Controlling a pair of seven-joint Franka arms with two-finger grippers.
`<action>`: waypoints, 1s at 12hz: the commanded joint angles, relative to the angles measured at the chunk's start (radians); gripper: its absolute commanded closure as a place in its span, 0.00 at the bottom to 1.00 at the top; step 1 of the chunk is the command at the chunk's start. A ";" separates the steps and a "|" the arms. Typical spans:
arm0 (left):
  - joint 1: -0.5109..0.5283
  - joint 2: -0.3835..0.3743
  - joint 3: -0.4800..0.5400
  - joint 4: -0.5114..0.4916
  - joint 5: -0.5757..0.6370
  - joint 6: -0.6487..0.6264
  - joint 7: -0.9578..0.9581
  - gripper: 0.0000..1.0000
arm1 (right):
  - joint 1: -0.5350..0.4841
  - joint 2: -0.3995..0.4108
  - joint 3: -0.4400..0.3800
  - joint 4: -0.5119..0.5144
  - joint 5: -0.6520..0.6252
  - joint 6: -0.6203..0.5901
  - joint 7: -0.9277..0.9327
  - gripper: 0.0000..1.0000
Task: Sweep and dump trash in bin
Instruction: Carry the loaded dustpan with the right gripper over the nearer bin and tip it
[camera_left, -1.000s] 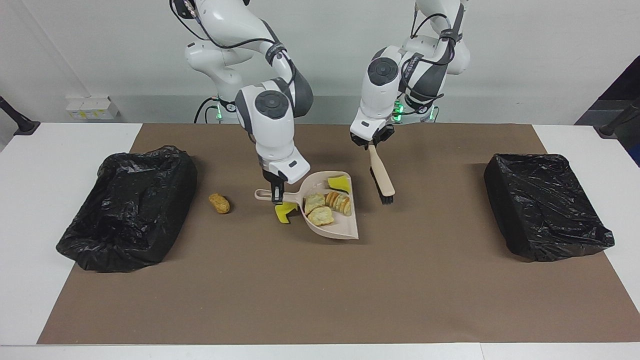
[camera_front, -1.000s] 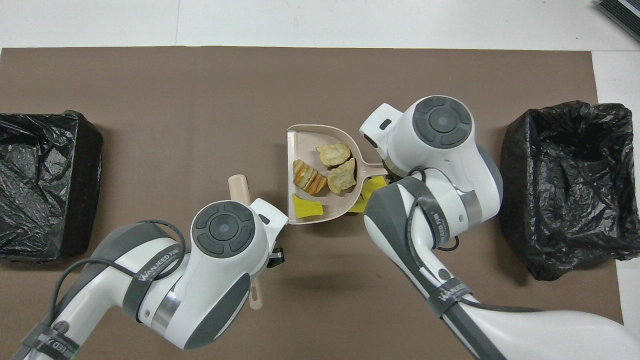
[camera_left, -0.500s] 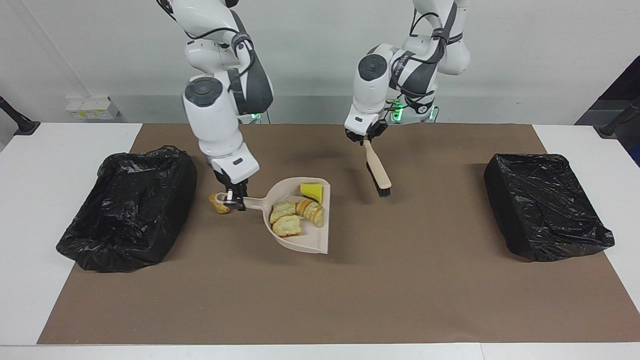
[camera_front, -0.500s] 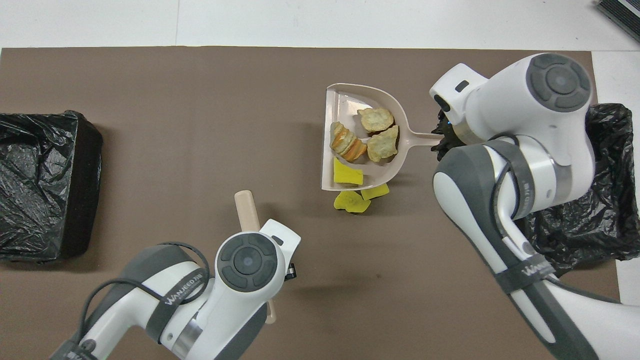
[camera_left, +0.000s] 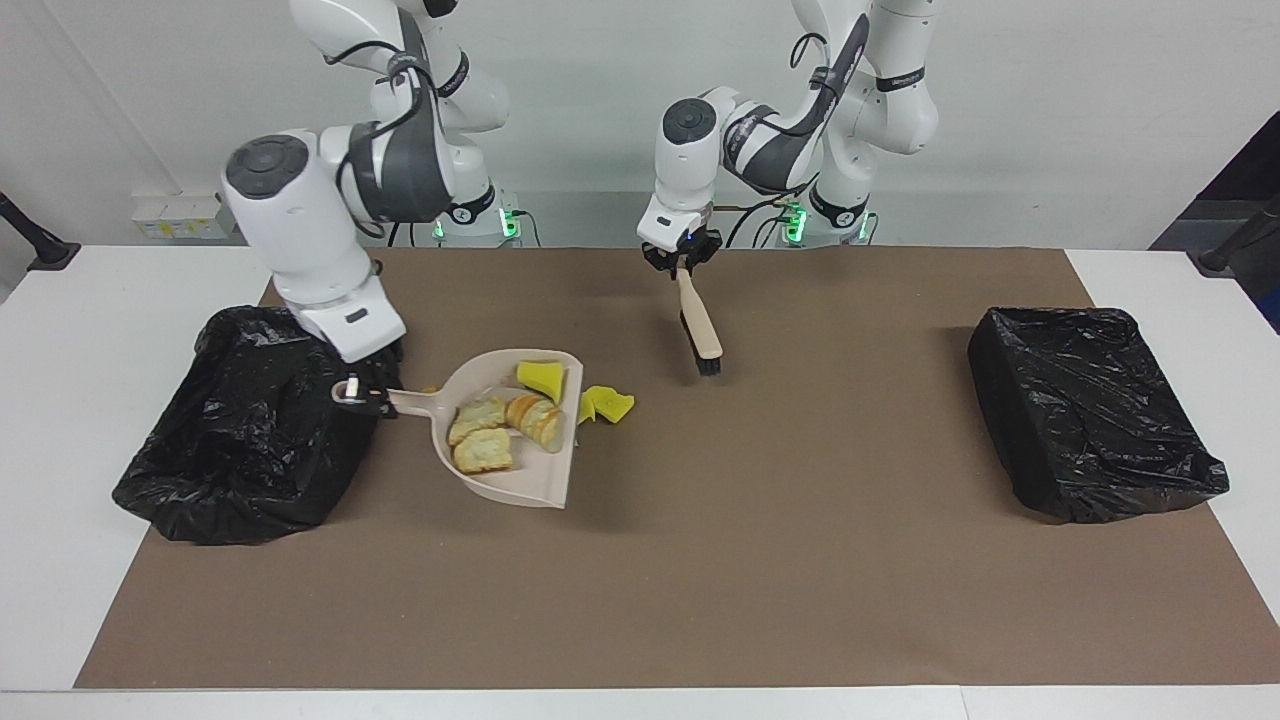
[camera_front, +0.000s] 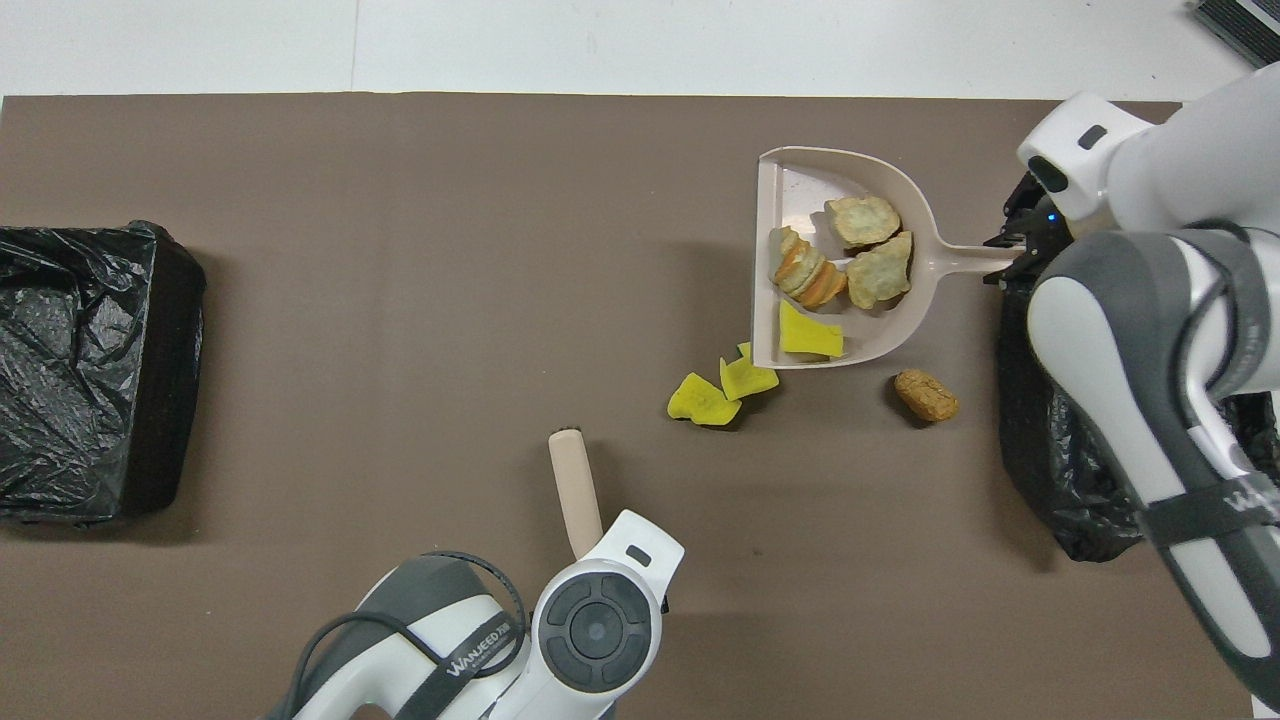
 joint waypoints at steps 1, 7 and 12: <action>-0.046 -0.017 0.016 -0.071 -0.061 0.060 0.077 1.00 | -0.112 -0.028 0.004 0.019 0.011 -0.030 -0.128 1.00; -0.064 -0.014 0.016 -0.110 -0.075 0.098 0.105 1.00 | -0.294 -0.061 0.002 0.061 -0.084 -0.073 -0.352 1.00; -0.061 0.007 0.021 -0.104 -0.081 0.110 0.075 0.00 | -0.433 -0.078 -0.005 0.059 -0.184 -0.056 -0.507 1.00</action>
